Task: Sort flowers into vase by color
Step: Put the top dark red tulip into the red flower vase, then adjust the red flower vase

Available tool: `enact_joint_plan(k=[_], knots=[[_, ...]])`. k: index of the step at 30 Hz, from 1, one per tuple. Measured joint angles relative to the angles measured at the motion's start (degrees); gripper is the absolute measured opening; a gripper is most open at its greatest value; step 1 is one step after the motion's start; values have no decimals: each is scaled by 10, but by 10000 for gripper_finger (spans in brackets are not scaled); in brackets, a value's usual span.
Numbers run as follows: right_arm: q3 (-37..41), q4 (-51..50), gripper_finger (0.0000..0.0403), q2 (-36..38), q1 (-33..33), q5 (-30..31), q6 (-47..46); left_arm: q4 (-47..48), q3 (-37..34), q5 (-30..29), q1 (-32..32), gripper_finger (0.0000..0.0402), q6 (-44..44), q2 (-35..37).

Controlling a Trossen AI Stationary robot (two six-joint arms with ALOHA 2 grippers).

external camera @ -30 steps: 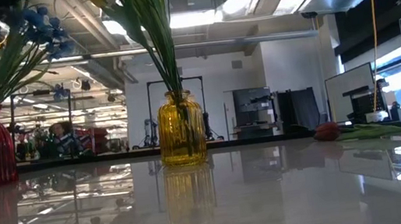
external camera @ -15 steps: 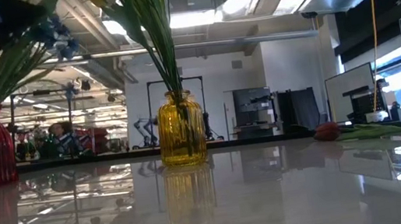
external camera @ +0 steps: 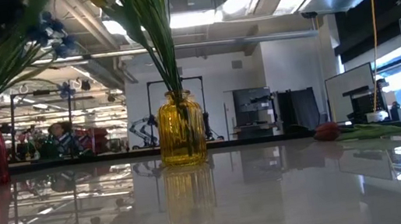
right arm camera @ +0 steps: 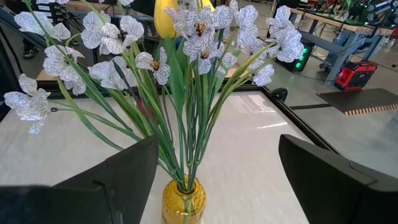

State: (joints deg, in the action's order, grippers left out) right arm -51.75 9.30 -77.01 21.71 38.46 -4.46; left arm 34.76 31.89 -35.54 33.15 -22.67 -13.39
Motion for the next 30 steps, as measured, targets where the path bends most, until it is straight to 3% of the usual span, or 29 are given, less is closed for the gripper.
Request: enact_joint_plan(k=[7, 12, 18, 22, 30], knots=[[0, 0, 331, 0, 0, 0, 0, 114, 72, 114, 0, 118, -43, -2], [0, 4, 331, 0, 0, 0, 3, 138, 124, 151, 0, 114, -24, -1], [0, 15, 331, 0, 0, 1, 17, 55, 173, 193, 0, 102, 73, -1], [0, 15, 331, 0, 0, 1, 18, -33, 158, 279, 0, 98, 109, -8], [0, 2, 331, 0, 0, -26, 18, -37, 142, 387, 0, 86, 0, -124]])
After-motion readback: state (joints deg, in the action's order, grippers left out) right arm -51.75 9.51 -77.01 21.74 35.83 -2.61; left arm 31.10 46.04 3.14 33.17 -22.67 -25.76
